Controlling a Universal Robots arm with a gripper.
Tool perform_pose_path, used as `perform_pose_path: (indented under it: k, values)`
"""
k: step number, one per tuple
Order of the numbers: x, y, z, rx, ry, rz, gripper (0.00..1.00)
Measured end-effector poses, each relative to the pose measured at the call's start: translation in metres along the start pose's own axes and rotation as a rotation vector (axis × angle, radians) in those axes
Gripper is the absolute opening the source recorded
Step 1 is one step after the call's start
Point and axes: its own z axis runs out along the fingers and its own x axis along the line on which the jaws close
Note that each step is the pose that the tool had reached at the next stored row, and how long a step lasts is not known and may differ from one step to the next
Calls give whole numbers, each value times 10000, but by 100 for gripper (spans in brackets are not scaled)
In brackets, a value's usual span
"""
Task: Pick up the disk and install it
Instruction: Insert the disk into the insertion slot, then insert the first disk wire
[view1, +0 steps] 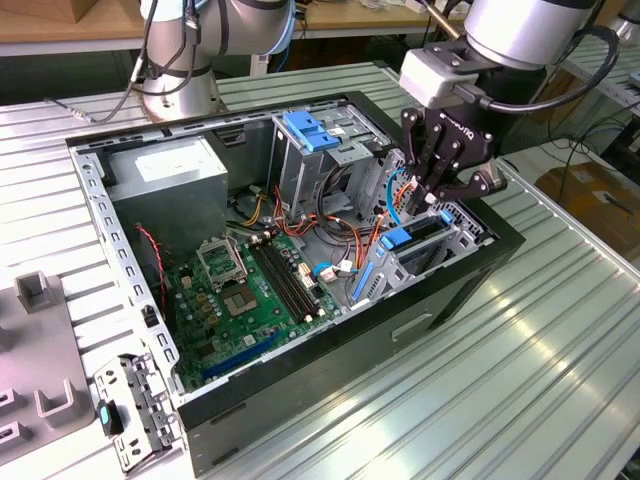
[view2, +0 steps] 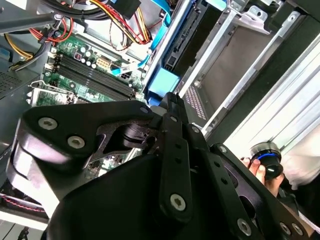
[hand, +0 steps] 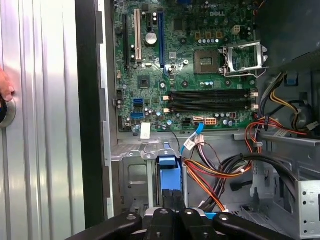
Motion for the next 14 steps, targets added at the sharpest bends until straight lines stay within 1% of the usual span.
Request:
perform_pose_path:
  k: [12, 14]
  values:
    - [0, 0, 4, 0, 0, 0, 11]
    - [-1, -21, 6, 1, 16, 0, 11]
